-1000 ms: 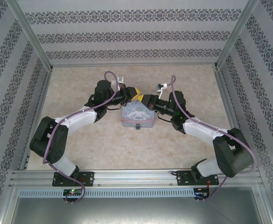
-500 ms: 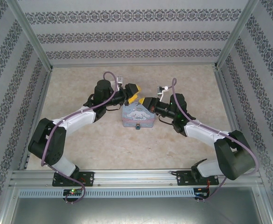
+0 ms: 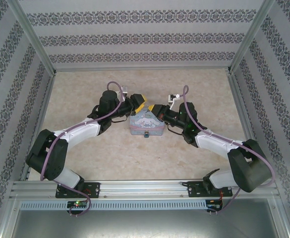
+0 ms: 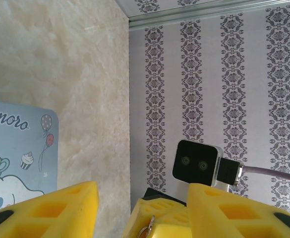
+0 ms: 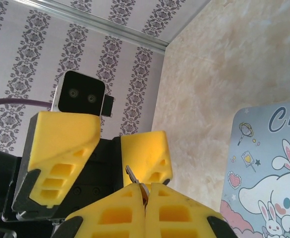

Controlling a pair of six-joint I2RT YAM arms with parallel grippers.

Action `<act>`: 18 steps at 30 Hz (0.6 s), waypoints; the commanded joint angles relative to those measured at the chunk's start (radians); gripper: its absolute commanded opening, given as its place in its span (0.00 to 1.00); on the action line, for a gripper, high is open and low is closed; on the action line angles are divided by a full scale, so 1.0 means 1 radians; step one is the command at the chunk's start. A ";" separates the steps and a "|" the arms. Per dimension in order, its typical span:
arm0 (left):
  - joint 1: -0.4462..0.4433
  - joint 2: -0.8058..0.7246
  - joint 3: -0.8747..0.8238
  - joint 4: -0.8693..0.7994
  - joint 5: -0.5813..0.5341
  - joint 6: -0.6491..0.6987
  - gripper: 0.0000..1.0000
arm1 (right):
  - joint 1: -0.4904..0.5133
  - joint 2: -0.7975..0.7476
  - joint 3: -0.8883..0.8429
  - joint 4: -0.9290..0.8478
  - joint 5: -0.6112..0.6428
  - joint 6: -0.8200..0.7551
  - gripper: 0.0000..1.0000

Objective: Unlock the padlock with the key

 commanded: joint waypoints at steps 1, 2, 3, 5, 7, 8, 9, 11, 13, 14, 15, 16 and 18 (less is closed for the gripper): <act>-0.016 0.001 -0.009 0.070 -0.031 -0.011 0.48 | 0.017 -0.005 -0.005 0.043 0.050 0.028 0.00; -0.019 0.005 -0.008 0.076 -0.034 -0.014 0.47 | 0.021 -0.001 -0.003 0.046 0.054 0.032 0.00; -0.021 0.008 -0.008 0.079 -0.036 -0.017 0.46 | 0.026 0.004 -0.001 0.050 0.058 0.033 0.00; -0.026 0.013 -0.010 0.089 -0.045 -0.021 0.44 | 0.036 0.017 0.005 0.055 0.058 0.040 0.00; -0.028 0.017 -0.008 0.093 -0.049 -0.025 0.42 | 0.046 0.028 0.011 0.056 0.064 0.041 0.00; -0.030 0.020 -0.008 0.094 -0.049 -0.025 0.42 | 0.049 0.033 0.014 0.056 0.065 0.041 0.00; -0.031 0.020 -0.008 0.095 -0.052 -0.025 0.42 | 0.052 0.037 0.016 0.056 0.069 0.042 0.00; -0.032 0.020 -0.007 0.095 -0.055 -0.025 0.42 | 0.058 0.045 0.018 0.054 0.069 0.044 0.00; -0.031 0.021 -0.010 0.094 -0.058 -0.025 0.40 | 0.060 0.050 0.020 0.077 0.070 0.047 0.00; -0.032 0.020 -0.009 0.092 -0.060 -0.025 0.40 | 0.060 0.051 0.018 0.078 0.070 0.047 0.00; -0.032 0.020 -0.010 0.092 -0.062 -0.026 0.40 | 0.060 0.049 0.017 0.078 0.072 0.047 0.00; -0.032 0.018 -0.014 0.092 -0.067 -0.026 0.40 | 0.059 0.048 0.014 0.077 0.074 0.047 0.00; -0.032 0.011 -0.019 0.087 -0.076 -0.020 0.41 | 0.059 0.044 0.008 0.076 0.076 0.045 0.00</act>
